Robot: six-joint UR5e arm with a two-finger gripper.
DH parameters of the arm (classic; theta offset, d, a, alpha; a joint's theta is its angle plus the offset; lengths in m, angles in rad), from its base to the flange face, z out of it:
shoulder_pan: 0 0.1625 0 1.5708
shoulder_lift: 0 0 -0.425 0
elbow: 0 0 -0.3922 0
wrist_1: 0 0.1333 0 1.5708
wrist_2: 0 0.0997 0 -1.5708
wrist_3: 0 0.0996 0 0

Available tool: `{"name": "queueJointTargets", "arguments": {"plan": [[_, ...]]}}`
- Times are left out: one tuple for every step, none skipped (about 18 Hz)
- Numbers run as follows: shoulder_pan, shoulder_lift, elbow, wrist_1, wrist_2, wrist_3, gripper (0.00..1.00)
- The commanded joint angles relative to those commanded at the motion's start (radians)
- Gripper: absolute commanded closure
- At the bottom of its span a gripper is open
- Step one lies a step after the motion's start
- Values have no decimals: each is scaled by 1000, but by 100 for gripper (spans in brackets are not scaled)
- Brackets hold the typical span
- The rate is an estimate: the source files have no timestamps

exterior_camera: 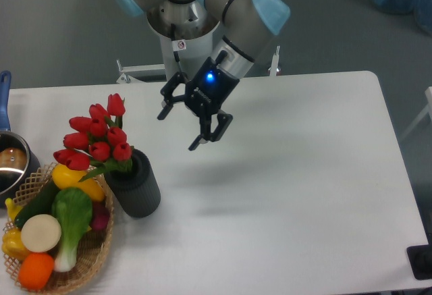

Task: Pick up the flowers from the vase
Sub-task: 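Swing the open gripper toward the red tulips in the black vase, then lower the gripper around the tulip stems above the vase rim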

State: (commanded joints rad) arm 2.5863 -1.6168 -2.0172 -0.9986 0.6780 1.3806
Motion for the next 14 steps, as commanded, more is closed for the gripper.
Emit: {"name": "queueJointTargets", "arguments": {"plan": [[-2,-32,8,12,-5,2,0],[-18,-55,9,40,-32,0,0],[-34,-70,9,73,-82,-1,0],[-35,-87,9,96,-139,-3,0],[-35,-106,11,103,-182,-2,0],[-35,-115,9,103,-211,-2,0],[-35,-118,9,103,-228,-2,0],[-35,-121,9,104,-239,-2,0],[-35,-124,9,104,-251,-2,0],[-35,-129,9,104,-258,0,0],[-35,-135,9,104,-259,0,0],[-38,-141,8,106,-259,2,0],[-41,-152,8,107,-259,8,0],[-54,-160,8,109,-262,18,0]]}}
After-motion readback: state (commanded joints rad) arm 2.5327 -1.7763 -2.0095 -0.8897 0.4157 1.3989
